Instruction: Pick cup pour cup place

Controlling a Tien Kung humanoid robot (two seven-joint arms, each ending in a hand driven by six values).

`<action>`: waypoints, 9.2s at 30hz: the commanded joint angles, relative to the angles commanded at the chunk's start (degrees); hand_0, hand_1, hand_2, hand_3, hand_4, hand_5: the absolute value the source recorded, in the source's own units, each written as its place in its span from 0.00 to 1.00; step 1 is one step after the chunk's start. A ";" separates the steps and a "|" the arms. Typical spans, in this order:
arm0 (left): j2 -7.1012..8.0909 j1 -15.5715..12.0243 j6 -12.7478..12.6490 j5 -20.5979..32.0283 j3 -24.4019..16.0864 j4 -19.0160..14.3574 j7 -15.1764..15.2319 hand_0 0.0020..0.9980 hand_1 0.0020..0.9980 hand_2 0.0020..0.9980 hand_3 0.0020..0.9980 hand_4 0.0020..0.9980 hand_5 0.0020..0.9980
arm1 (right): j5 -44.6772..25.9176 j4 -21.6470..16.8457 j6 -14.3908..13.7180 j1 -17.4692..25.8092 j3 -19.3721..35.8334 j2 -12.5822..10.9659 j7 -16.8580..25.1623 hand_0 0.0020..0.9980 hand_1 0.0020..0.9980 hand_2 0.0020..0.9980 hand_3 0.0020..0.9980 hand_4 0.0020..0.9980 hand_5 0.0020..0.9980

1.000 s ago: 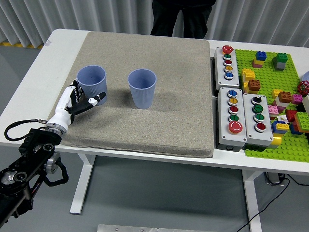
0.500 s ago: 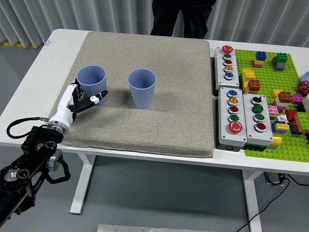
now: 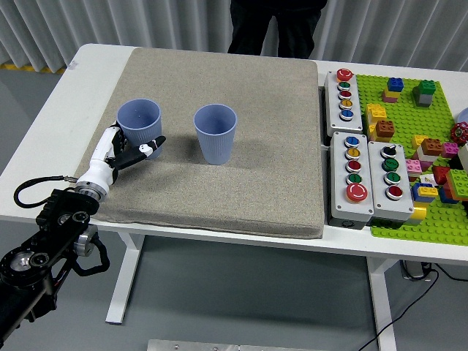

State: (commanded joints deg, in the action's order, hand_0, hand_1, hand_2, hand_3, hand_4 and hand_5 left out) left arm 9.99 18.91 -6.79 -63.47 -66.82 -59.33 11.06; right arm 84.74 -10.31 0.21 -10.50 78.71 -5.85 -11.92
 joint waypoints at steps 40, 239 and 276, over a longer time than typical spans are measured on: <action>-1.18 -0.79 -4.93 -2.22 0.86 -1.03 0.67 0.75 0.67 0.73 0.87 0.82 0.20 | 0.74 0.00 0.19 0.01 0.44 -0.09 -0.09 0.70 0.69 0.62 0.61 0.08 0.27; 20.63 27.89 -14.21 -66.53 38.56 -12.69 -25.35 0.56 0.52 0.54 0.57 0.52 0.02 | -2.12 0.00 -0.29 0.06 -0.93 -0.33 -0.32 0.70 0.69 0.62 0.60 0.07 0.23; 22.31 32.65 -13.94 -66.53 45.56 -13.47 -28.19 0.56 0.52 0.54 0.57 0.51 0.02 | -3.07 0.00 -0.40 -0.22 -1.51 -0.37 -0.37 0.70 0.69 0.62 0.60 0.07 0.23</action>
State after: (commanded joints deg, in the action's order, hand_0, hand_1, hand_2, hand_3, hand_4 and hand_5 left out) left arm 32.30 51.56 -20.73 -130.00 -21.26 -72.79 -17.13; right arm 81.67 -10.31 -0.19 -10.72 77.20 -6.22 -12.29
